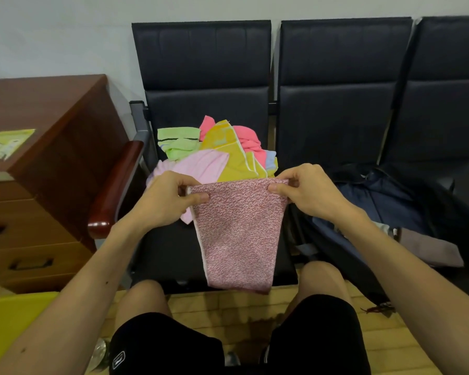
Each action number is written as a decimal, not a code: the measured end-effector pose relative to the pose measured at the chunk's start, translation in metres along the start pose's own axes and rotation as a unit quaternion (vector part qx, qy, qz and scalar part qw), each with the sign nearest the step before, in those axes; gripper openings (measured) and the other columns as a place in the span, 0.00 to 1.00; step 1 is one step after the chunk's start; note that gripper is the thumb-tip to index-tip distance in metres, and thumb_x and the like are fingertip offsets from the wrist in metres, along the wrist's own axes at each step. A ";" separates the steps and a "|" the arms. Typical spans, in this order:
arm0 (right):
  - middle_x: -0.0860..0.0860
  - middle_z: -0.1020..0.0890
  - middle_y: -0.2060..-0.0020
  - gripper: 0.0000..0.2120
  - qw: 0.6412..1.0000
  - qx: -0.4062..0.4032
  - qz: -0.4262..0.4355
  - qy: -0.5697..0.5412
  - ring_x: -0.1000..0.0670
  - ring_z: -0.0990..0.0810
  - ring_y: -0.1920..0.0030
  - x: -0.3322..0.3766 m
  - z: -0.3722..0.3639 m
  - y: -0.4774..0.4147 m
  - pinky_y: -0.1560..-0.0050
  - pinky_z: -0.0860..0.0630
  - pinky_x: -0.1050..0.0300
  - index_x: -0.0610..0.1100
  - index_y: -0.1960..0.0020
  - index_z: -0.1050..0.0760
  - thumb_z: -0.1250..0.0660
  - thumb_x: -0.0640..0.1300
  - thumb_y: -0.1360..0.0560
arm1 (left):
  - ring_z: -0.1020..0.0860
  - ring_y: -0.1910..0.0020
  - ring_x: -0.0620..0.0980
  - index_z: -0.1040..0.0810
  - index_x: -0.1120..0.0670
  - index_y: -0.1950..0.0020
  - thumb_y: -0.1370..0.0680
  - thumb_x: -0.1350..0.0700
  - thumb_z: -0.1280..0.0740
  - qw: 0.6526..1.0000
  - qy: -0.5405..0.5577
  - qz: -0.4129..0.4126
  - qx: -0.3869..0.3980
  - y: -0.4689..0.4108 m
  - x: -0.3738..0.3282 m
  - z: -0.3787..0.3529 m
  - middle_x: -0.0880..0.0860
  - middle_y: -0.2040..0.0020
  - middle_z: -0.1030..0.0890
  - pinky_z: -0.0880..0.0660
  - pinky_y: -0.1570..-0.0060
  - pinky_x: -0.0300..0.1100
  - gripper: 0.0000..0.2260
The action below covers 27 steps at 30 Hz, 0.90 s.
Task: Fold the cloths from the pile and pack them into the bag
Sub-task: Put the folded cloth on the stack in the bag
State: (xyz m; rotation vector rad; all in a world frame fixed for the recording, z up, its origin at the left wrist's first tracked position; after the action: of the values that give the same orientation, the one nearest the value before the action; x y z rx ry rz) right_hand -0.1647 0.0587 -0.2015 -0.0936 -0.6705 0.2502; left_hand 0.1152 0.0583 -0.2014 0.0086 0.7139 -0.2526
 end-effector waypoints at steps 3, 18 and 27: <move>0.44 0.18 0.59 0.14 0.999 -0.006 0.028 0.032 0.49 0.22 0.58 -0.002 0.000 0.001 0.55 0.24 0.47 0.41 0.54 0.16 0.31 0.52 0.23 | 0.23 0.65 0.51 0.16 0.46 0.56 0.25 0.49 0.26 1.000 -0.008 -0.003 -0.021 0.001 0.002 -0.001 0.54 0.61 0.18 0.25 0.60 0.50 0.02; 0.51 0.14 0.49 0.20 0.783 0.038 -0.145 -0.604 0.55 0.16 0.52 -0.004 -0.031 0.035 0.51 0.23 0.59 0.46 0.46 0.18 0.38 0.59 0.26 | 0.25 0.57 0.48 0.23 0.62 0.49 0.17 0.51 0.38 0.954 0.259 -0.056 -0.144 0.019 -0.032 -0.026 0.61 0.55 0.22 0.27 0.55 0.48 0.14; 0.44 0.14 0.54 0.11 0.797 0.126 -0.189 -0.559 0.48 0.15 0.55 -0.001 -0.104 0.089 0.54 0.19 0.57 0.38 0.51 0.17 0.28 0.38 0.33 | 0.21 0.53 0.43 0.20 0.53 0.48 0.18 0.52 0.36 0.911 0.329 0.141 -0.206 0.001 0.007 -0.027 0.49 0.54 0.19 0.25 0.53 0.40 0.07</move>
State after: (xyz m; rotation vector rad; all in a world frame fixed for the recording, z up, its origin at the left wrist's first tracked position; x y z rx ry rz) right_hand -0.1183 0.1436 -0.2984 0.4919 -1.8101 -0.0291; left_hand 0.1033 0.0605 -0.2262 -0.2143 1.4159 0.2004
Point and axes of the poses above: each hand's wrist, its own y-axis away from the middle knuckle, its own z-axis out of the back of the hand, x = y × z, the point moved 2 cm from there along -y, towards the middle knuckle
